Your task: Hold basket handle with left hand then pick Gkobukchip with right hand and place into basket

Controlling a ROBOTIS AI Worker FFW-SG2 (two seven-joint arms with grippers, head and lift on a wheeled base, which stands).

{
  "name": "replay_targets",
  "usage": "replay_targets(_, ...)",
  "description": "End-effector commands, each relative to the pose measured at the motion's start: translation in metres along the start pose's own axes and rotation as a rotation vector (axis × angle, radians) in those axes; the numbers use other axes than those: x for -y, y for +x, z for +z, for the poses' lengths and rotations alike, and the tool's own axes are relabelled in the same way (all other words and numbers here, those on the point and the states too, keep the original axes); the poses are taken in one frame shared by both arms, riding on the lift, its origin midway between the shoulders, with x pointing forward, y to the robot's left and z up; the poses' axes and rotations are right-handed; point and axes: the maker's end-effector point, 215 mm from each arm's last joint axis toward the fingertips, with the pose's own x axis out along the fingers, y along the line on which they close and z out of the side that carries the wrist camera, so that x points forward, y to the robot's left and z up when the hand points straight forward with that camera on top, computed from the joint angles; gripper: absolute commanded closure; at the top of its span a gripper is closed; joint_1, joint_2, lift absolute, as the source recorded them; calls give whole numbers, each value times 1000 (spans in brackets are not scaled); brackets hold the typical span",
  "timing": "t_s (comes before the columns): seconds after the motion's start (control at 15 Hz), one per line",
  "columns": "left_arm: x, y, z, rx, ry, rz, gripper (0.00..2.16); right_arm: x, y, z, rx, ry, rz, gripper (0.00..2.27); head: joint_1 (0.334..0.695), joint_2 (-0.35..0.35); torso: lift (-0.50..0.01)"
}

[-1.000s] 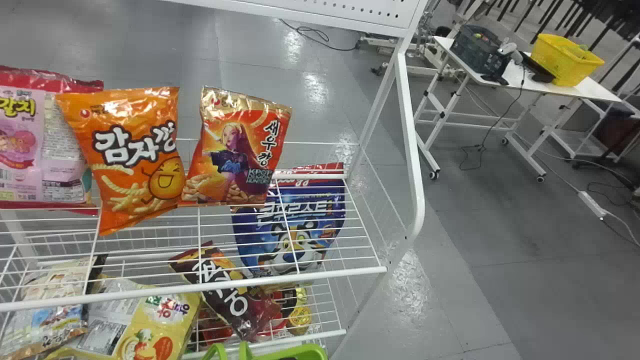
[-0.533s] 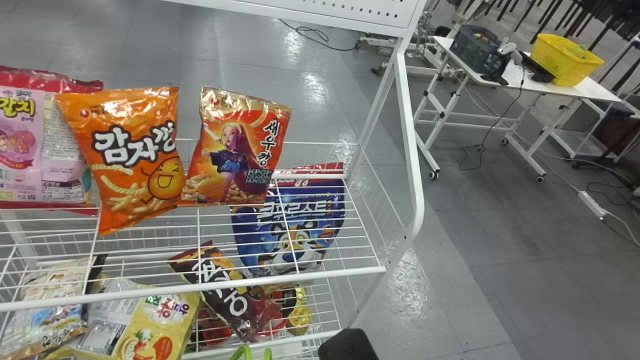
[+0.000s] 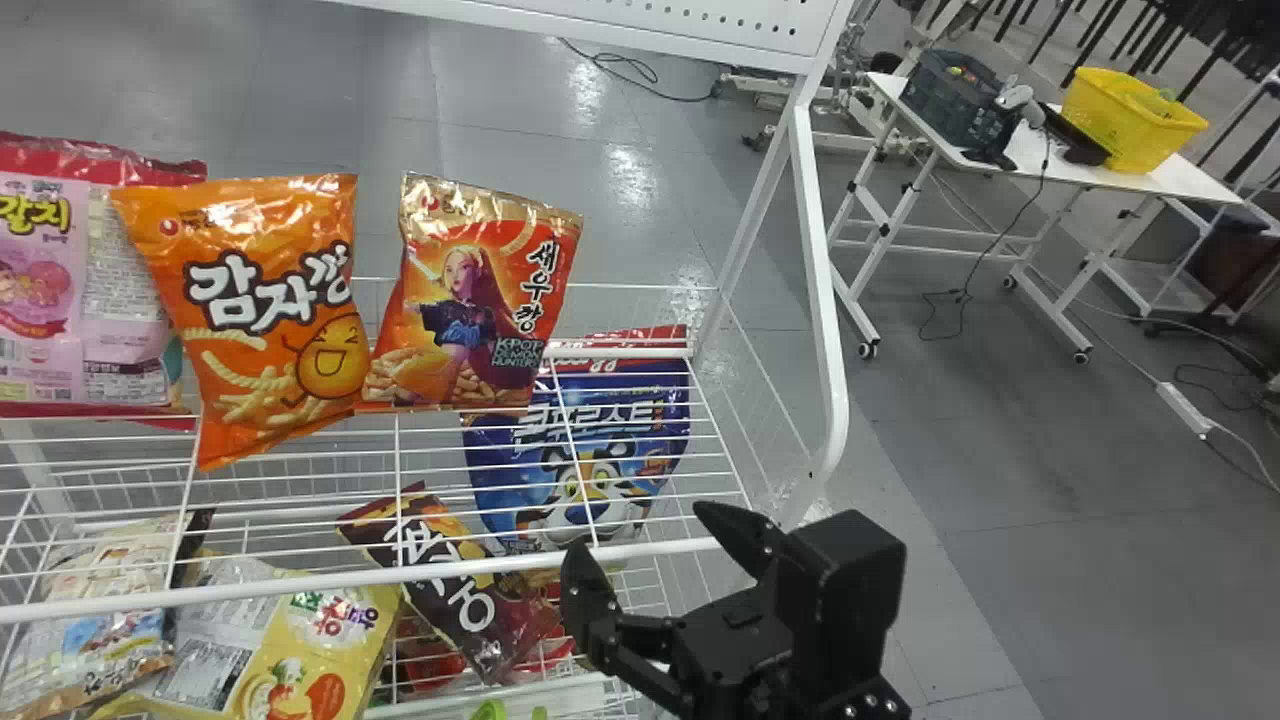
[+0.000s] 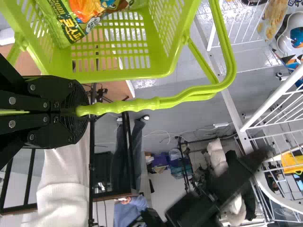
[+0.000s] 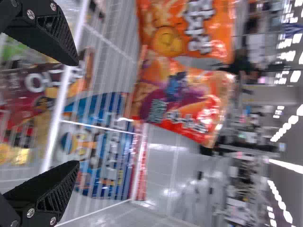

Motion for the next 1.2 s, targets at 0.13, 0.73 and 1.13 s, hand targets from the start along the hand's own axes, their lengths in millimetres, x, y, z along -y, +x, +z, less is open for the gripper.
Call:
replay_targets(0.13,-1,-2,0,5,-9,-7,2111,0,-18,25,208,82,-14,63,695,-350,-31)
replay_targets(0.73,-8,-18,0,37,-53,-28,2115,18,-37,-1,216,110,-79,83,695,-350,-31)
replay_targets(1.13,-12,-27,2,59,-71,-37,2115,28,-45,-4,219,104,-99,83,695,-350,-31)
